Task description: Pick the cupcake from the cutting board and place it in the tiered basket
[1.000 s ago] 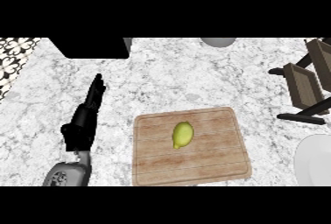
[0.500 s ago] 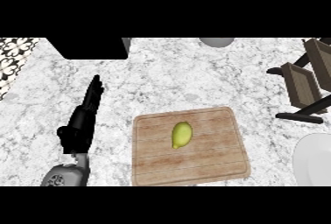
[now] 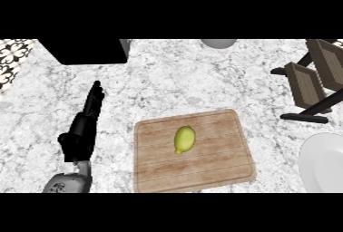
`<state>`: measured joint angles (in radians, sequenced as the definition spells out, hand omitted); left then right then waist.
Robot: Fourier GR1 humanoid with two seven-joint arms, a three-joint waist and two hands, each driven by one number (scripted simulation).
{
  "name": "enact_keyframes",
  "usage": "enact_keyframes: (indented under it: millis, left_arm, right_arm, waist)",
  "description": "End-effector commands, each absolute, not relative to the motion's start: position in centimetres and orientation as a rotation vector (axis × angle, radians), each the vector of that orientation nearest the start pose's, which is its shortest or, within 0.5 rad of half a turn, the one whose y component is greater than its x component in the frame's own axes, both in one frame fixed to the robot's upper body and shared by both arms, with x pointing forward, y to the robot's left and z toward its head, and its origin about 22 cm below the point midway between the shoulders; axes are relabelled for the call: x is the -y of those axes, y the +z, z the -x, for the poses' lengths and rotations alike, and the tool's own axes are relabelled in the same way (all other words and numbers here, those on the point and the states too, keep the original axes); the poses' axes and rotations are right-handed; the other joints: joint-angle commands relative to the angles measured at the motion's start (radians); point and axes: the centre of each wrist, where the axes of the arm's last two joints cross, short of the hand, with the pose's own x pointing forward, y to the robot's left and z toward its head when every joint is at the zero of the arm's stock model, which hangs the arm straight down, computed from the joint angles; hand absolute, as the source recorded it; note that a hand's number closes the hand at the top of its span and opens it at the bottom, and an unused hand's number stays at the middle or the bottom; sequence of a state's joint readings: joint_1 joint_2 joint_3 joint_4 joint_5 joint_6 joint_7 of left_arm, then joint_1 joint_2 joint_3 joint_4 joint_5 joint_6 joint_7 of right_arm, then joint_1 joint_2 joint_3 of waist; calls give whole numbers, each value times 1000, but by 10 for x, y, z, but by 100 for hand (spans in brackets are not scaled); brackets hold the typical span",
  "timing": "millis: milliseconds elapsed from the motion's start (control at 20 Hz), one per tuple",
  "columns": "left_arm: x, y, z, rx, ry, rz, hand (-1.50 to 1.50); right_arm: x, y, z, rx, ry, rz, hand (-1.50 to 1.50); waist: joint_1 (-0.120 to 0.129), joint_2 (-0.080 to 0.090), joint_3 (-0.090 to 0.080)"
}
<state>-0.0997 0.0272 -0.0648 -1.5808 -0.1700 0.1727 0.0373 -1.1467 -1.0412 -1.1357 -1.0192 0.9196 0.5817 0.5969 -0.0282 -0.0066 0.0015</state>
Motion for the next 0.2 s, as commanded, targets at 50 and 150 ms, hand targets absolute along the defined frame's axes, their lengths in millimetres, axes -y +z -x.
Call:
enact_keyframes:
  millis: [50, 150]
  left_arm:
    - [-213, 28, -271, 1653, -78, -236, 0]
    - [-213, 26, -259, 1642, -74, -222, 0]
  right_arm:
    - [588, 411, -111, 1284, -415, 1057, -150]
    - [596, 400, -88, 1274, -406, 1029, -150]
  waist:
    - [-25, -2, 2]
    - [-16, -4, 1]
